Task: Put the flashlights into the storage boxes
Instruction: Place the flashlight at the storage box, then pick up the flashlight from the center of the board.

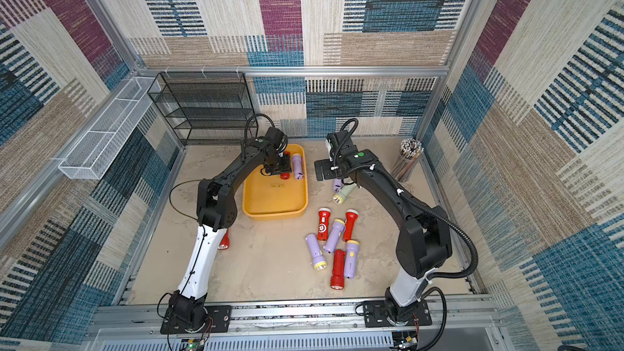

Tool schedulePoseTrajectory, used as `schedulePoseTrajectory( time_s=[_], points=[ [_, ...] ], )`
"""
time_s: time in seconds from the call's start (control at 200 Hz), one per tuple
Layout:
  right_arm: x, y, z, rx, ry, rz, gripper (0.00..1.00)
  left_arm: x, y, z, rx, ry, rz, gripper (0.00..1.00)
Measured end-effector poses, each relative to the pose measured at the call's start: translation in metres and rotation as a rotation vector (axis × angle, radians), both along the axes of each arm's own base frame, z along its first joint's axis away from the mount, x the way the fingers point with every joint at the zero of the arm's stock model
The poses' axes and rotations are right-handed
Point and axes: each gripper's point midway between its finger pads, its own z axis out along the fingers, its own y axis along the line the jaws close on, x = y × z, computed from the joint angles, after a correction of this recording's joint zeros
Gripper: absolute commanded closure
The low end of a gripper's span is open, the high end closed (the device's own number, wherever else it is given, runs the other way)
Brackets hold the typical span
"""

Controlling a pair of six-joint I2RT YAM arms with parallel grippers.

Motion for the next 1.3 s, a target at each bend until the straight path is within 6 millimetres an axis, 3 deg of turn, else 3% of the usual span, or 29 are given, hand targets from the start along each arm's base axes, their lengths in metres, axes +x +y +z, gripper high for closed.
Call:
schedulePoseTrajectory(
  time_s=[0.11, 0.215, 0.531, 0.671, 0.836, 0.876, 0.931, 0.962, 1.027, 1.172, 1.222, 1.297],
  points=[
    [-0.003, 0.0, 0.002, 0.006, -0.003, 0.003, 0.0, 0.005, -0.001, -0.004, -0.004, -0.008, 0.003, 0.55],
    [-0.005, -0.001, 0.005, 0.008, -0.009, 0.003, 0.0, 0.007, 0.0, -0.012, -0.006, 0.001, 0.009, 0.41],
    [-0.014, -0.006, 0.009, 0.018, -0.016, -0.009, 0.0, 0.001, -0.002, -0.005, -0.028, 0.011, 0.005, 0.4],
    [-0.017, -0.008, 0.008, 0.023, -0.021, -0.014, 0.0, -0.007, 0.001, 0.028, -0.03, -0.03, 0.005, 0.41],
    [-0.012, -0.009, 0.011, 0.021, -0.04, -0.031, 0.0, -0.029, 0.003, 0.095, 0.025, -0.161, -0.018, 0.38],
    [-0.009, -0.009, 0.013, 0.019, -0.049, -0.036, 0.0, -0.037, 0.004, 0.111, 0.04, -0.201, -0.022, 0.3],
    [-0.005, -0.008, 0.016, 0.021, -0.064, -0.04, 0.0, -0.052, 0.008, 0.126, 0.051, -0.245, -0.023, 0.03],
    [-0.003, -0.007, 0.017, 0.024, -0.071, -0.04, 0.0, -0.062, 0.011, 0.129, 0.045, -0.258, -0.018, 0.01],
    [0.001, -0.005, 0.018, 0.033, -0.082, -0.041, 0.0, -0.079, 0.024, 0.12, 0.01, -0.251, 0.04, 0.01],
    [0.01, 0.003, 0.014, 0.05, -0.078, -0.026, 0.0, -0.106, 0.039, 0.063, -0.074, -0.096, 0.132, 0.01],
    [0.013, 0.007, 0.014, 0.06, -0.076, -0.017, 0.0, -0.111, 0.032, 0.062, -0.075, -0.091, 0.117, 0.01],
    [0.018, 0.012, 0.014, 0.072, -0.074, -0.005, 0.0, -0.122, 0.011, 0.083, -0.089, -0.145, 0.054, 0.01]
  ],
)
